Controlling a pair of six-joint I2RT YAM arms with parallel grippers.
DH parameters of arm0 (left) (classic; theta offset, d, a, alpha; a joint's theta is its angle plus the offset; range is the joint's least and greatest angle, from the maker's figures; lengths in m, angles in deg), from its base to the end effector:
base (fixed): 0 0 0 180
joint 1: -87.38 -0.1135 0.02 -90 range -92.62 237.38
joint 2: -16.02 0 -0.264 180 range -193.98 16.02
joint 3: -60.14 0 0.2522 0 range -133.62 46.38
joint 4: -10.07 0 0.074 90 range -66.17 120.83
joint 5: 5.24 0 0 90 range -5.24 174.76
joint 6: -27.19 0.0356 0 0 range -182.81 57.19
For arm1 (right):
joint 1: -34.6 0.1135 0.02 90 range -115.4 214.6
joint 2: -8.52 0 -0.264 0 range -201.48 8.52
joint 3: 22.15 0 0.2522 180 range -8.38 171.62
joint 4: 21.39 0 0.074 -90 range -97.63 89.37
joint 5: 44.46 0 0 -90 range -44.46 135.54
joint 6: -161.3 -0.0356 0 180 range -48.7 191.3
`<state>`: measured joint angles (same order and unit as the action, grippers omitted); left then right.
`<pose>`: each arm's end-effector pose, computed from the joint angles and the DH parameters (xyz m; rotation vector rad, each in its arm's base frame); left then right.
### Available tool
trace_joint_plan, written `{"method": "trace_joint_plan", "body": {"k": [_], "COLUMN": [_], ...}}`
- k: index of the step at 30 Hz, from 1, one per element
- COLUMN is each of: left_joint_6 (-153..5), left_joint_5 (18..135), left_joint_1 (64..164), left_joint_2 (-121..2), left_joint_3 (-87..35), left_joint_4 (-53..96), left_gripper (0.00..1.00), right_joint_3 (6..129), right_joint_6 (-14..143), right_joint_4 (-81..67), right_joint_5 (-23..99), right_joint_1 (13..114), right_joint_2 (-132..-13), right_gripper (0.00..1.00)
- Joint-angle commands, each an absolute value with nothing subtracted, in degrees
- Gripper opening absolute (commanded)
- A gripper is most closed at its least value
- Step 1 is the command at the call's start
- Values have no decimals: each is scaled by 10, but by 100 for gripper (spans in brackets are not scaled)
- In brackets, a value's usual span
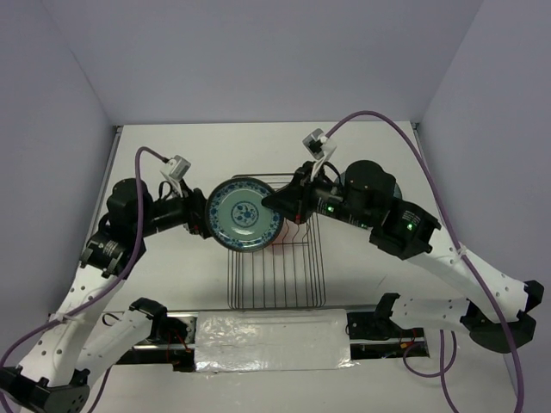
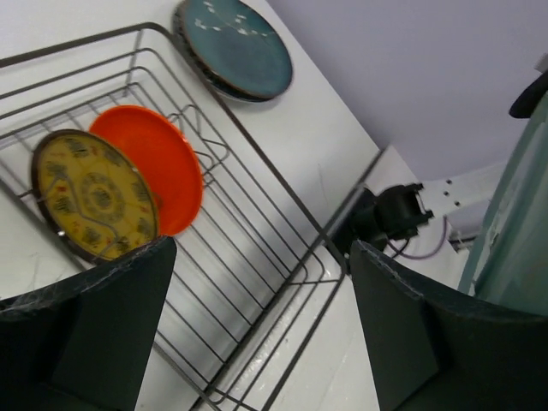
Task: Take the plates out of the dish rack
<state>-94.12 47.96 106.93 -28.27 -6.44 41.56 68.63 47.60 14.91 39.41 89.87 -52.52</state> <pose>0.1489 -0.0755 0.3771 0.3198 1.8273 -1.1885 0.1221 0.1828 0.4571 -0.5763 1.7205 1.1024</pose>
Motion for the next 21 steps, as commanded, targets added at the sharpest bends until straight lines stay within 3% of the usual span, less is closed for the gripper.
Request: {"method": "trace_joint_plan", "body": {"k": [1, 4, 6, 8, 11, 16, 21], "left_joint_6": [-918, -928, -931, -935, -949, -958, -947], "left_joint_5": [539, 660, 666, 634, 597, 590, 598], "left_joint_1": [1080, 1080, 1079, 1080, 1080, 1080, 1080], "left_joint_2": [-265, -244, -232, -222, -228, -249, -274], "left_joint_3": [-101, -115, -115, -110, -104, -94, -96], "left_joint_4": [421, 459, 449, 429, 399, 385, 403], "left_gripper": [96, 100, 99, 100, 99, 100, 95], "right_joint_3": [673, 689, 663, 638, 611, 586, 533], "right_joint_6": [460, 404, 372, 376, 400, 465, 460], "right_joint_4": [125, 228, 248, 226, 172, 55, -74], "right_joint_5": [489, 680, 770, 774, 740, 517, 425], "right_joint_1": [899, 900, 900, 900, 900, 899, 900], "right_joint_2": [-530, -518, -500, -476, -471, -485, -469], "right_gripper": [0, 0, 0, 0, 0, 0, 0]}}
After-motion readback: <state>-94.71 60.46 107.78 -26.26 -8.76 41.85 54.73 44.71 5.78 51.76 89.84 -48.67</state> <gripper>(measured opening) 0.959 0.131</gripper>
